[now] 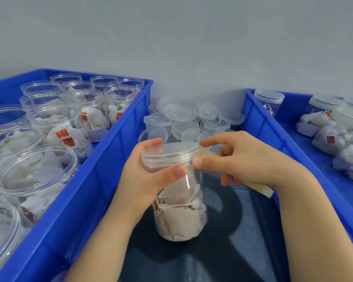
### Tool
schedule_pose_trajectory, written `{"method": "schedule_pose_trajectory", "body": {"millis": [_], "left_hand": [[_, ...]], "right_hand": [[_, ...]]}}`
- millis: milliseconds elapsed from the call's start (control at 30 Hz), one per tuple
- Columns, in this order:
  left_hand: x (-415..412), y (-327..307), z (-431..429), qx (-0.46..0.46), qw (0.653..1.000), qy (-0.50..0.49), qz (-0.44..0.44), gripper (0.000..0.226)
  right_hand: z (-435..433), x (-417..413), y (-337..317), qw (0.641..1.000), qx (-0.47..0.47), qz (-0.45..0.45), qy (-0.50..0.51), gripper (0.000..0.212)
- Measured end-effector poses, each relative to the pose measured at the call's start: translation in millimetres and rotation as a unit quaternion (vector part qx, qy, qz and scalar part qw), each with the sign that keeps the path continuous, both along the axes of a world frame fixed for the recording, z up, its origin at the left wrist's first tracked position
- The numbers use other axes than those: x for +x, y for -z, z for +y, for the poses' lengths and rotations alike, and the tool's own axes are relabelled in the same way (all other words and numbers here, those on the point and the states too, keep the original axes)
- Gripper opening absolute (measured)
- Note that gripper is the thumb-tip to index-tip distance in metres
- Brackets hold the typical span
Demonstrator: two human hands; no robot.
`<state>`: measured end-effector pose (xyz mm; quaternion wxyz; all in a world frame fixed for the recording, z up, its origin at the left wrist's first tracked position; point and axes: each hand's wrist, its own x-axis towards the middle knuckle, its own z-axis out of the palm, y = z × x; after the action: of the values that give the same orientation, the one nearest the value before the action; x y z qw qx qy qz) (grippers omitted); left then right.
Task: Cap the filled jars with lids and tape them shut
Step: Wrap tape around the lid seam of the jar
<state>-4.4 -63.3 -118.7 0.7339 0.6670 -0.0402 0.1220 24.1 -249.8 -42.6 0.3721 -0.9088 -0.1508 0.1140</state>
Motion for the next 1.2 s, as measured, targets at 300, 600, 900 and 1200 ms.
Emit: {"method": "schedule_pose_trajectory", "body": {"millis": [300, 600, 900, 1200], "left_hand": [[-1.6, 3.2, -8.9, 0.053, 0.993, -0.098, -0.026, 0.119], [0.1, -2.7, -2.2, 0.039, 0.994, -0.098, -0.021, 0.099], [-0.1, -4.1, 8.8, 0.005, 1.000, -0.021, -0.010, 0.084], [-2.5, -5.9, 9.4, -0.022, 0.998, 0.057, -0.003, 0.101]], "right_hand": [[20.9, -6.1, 1.6, 0.990, -0.103, -0.088, -0.045, 0.040], [-2.8, -5.7, -6.6, 0.997, -0.044, -0.043, -0.038, 0.070], [0.6, -11.5, -15.0, 0.997, -0.054, -0.053, -0.027, 0.053], [-0.1, -11.0, -13.4, 0.996, -0.050, -0.074, -0.003, 0.077]]}}
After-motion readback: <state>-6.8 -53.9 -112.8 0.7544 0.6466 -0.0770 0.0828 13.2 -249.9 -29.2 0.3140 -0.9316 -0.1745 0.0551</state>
